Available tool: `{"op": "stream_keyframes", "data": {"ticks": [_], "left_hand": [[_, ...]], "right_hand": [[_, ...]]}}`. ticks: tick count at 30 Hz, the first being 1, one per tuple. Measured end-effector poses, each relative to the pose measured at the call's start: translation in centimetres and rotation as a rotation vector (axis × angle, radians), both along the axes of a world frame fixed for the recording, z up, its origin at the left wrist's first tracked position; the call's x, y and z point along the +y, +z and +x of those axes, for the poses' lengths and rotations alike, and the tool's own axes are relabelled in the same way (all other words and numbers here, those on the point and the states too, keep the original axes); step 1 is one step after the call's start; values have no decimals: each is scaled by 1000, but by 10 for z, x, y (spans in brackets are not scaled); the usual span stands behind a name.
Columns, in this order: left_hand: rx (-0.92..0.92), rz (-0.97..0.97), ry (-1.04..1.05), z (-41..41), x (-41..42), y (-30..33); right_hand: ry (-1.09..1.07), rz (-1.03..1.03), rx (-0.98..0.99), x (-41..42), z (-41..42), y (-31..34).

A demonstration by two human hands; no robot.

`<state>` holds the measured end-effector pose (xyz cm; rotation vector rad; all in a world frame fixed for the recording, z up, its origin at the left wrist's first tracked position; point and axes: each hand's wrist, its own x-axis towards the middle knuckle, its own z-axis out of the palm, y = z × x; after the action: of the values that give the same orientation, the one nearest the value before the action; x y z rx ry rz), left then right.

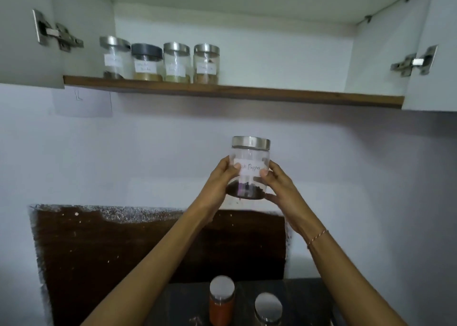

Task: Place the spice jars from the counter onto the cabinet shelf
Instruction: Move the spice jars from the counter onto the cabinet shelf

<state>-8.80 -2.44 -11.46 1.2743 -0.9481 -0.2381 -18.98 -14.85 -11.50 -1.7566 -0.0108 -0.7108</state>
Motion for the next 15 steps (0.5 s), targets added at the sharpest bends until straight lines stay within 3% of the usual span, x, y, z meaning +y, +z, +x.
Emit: {"op": "stream_keyframes", "data": {"ticks": [10, 15], "left_hand": [[-297, -331, 221, 40, -41, 187], [-237, -120, 417, 91, -75, 234]], "right_hand": [[-18, -267, -282, -55, 51, 199], [-41, -228, -208, -81, 112, 246]]}}
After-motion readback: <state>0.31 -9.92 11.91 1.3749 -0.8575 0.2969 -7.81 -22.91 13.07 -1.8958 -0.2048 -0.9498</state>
